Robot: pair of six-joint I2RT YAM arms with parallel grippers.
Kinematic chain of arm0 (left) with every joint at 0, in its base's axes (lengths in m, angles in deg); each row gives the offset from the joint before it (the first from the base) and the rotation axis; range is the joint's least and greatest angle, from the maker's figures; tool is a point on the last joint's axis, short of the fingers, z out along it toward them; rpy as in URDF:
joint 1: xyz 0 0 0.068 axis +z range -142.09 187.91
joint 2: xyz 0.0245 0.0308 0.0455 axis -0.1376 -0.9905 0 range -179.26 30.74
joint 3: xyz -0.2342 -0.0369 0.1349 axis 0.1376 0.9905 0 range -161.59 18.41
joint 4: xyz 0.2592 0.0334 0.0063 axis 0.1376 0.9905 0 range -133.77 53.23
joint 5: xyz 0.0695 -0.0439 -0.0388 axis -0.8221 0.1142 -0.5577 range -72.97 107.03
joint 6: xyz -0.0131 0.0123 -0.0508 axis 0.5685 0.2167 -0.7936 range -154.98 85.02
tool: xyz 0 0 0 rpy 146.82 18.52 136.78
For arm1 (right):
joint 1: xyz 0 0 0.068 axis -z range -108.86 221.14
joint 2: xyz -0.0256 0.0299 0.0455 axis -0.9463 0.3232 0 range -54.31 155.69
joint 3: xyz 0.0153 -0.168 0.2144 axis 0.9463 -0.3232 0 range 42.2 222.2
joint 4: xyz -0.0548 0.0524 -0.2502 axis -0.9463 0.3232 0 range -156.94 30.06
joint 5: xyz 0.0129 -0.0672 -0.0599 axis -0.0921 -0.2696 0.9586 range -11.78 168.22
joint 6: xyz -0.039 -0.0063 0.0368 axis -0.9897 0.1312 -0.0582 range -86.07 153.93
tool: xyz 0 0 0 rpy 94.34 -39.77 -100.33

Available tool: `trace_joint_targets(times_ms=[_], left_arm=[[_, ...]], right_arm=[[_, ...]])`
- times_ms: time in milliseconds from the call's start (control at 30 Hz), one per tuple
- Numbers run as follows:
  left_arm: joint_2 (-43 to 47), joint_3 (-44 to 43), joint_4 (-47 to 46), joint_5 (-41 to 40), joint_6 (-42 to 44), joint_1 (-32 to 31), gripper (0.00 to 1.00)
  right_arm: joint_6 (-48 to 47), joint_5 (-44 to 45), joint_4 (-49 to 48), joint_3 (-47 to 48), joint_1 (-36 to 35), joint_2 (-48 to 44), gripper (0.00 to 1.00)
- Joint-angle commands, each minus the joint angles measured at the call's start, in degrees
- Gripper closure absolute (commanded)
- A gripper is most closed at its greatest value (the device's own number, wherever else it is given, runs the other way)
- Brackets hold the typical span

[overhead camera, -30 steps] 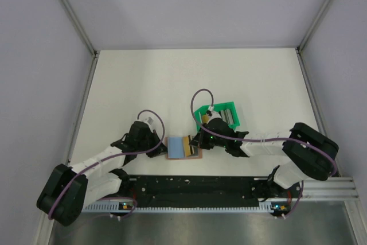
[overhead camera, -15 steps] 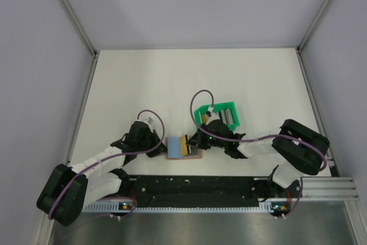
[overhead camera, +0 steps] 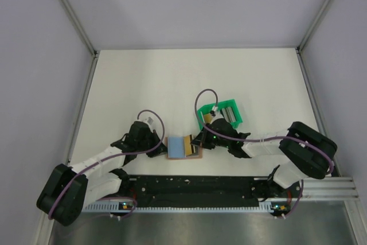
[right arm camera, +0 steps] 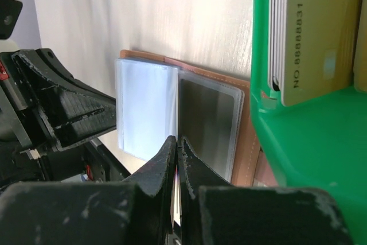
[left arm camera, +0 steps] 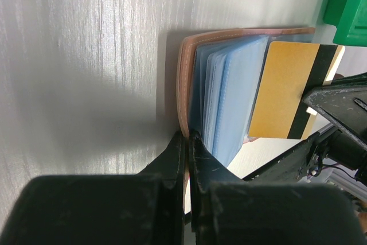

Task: Put the credit cards into the card holder
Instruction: Insert the credit card into the card slot.

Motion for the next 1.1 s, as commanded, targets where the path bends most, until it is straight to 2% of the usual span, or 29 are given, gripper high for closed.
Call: trace_joint_targets(times_ms=[0, 200, 300, 433, 567, 800, 1067], left_arm=[[-0.87, 1.1, -0.67, -1.36, 0.64, -0.13, 1.0], [-0.61, 1.19, -0.67, -1.27, 0.2, -0.13, 1.0], [-0.52, 1.54, -0.93, -0.93, 0.2, -0.13, 1.0], [-0.26, 1.54, -0.85, -0.92, 0.2, -0.13, 1.0], [-0.35, 1.54, -1.11, -0.92, 0.29, -0.13, 1.0], [-0.43, 1.45, -1.11, -0.84, 0.47, -0.13, 1.0], [-1.31, 2.24, -0.85, -1.89, 0.2, -0.13, 1.0]], right_arm=[[-2.5, 0.98, 4.26, 0.25, 0.5, -2.91, 1.0], [-1.8, -0.34, 2.59, 0.77, 0.59, -0.28, 1.0], [-1.18, 3.69, 7.23, 1.12, 0.59, -1.76, 1.0], [-2.41, 11.16, 18.48, 2.35, 0.5, -5.54, 1.0], [-4.16, 12.67, 20.43, 2.35, 0.67, -8.79, 1.0], [-5.14, 6.61, 9.73, 1.83, -0.73, -10.03, 1.0], [-3.3, 2.58, 0.93, 3.14, -3.02, -3.98, 1.0]])
